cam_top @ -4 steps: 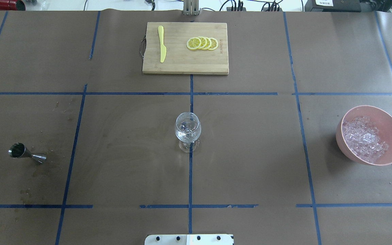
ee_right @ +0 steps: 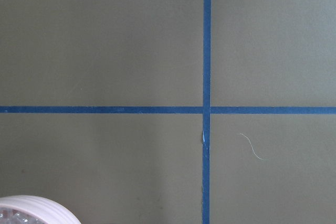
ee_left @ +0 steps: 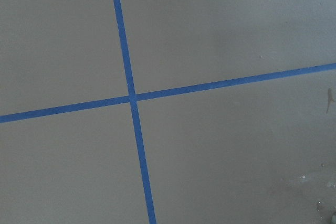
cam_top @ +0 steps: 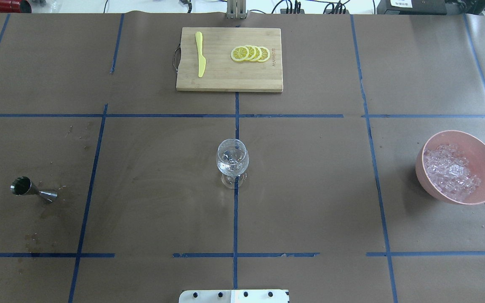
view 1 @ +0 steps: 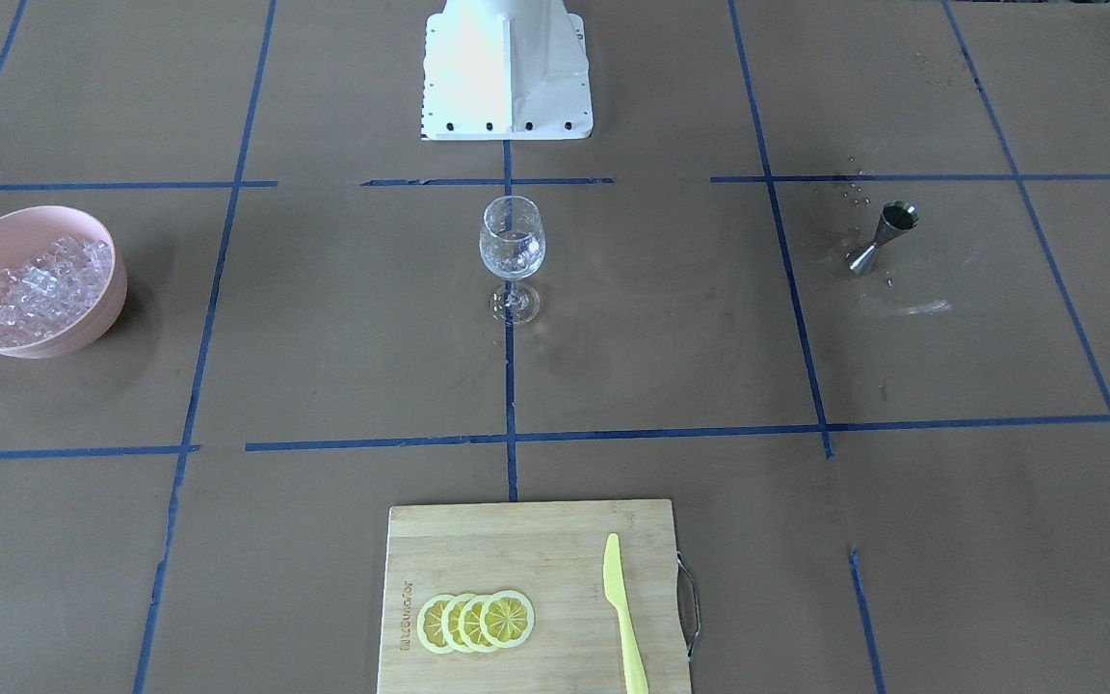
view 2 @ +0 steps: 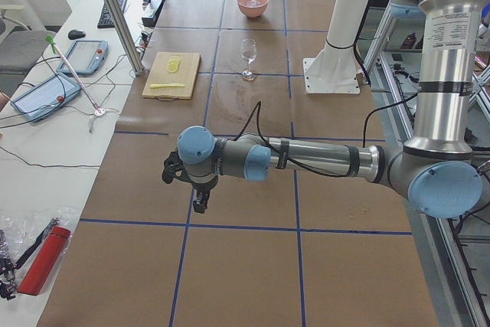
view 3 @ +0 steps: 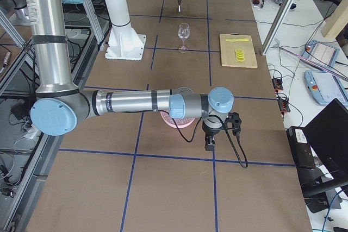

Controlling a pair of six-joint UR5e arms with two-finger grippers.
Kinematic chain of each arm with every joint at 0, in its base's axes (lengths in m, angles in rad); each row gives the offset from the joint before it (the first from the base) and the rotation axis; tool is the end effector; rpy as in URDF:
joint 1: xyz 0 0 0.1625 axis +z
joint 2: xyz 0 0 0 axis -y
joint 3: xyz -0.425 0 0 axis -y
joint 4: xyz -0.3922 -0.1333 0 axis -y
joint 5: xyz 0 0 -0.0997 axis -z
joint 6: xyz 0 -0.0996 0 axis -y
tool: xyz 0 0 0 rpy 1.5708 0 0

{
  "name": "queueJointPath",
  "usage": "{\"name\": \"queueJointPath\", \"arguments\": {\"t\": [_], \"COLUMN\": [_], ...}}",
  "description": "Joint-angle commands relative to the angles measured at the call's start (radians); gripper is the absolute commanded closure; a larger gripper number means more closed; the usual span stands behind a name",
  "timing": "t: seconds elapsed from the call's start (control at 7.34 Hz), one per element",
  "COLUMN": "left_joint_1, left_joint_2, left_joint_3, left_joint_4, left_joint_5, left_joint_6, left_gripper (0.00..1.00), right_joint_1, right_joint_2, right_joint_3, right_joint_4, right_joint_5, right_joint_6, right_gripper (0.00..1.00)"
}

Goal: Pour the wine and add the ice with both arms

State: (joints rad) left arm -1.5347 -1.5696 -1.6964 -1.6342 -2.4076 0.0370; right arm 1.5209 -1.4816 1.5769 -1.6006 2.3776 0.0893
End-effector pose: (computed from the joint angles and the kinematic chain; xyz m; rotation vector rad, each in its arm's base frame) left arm -0.0413 -0.5009 0.5858 0.1772 0.8348 0.1472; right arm 0.0348 -0.5347 0.6107 0.0057 -0.8088 0.0108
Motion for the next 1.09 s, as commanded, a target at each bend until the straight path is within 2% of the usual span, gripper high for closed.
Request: {"name": "queueJointPath", "arguments": {"t": [0.0,0.14,0.27,0.41,0.54,0.68,0.82,0.95], "left_joint_1": [0.001,-0.002,-0.001,0.011,0.06,0.094,0.126,0.181], "left_joint_2": [-0.009,0.002,0.06,0.066,0.077,0.082,0.089,0.107], "left_joint_3": [-0.014,0.003,-0.006,0.012,0.018,0.018,0.015,0.017], "left_joint_4": [-0.025,-0.135,-0.232,-0.371,-0.406,-0.436,-0.545,-0.611], "left_joint_5": [0.024,0.022,0.022,0.028,0.028,0.053,0.218,0.304], "left_joint_6": [-0.002,0.001,0.001,-0.002,-0.003,-0.006,-0.029,-0.038], "left_gripper": [0.0,0.0,0.0,0.0,0.0,0.0,0.0,0.0], "right_joint_1": [-0.011,-0.016,-0.016,-0.019,-0.042,-0.047,-0.047,-0.048], "right_joint_2": [0.007,0.012,0.012,-0.012,-0.06,-0.086,-0.086,-0.08], "right_joint_3": [0.003,-0.001,-0.001,-0.001,-0.003,-0.003,-0.006,-0.011], "right_joint_4": [0.001,0.001,0.011,0.115,0.237,0.292,0.292,0.294], "right_joint_5": [0.002,-0.001,-0.001,-0.008,-0.012,-0.011,-0.005,0.0], "right_joint_6": [0.003,0.0,-0.002,-0.005,-0.003,0.0,0.015,0.033], "right_gripper": [0.0,0.0,0.0,0.0,0.0,0.0,0.0,0.0]}}
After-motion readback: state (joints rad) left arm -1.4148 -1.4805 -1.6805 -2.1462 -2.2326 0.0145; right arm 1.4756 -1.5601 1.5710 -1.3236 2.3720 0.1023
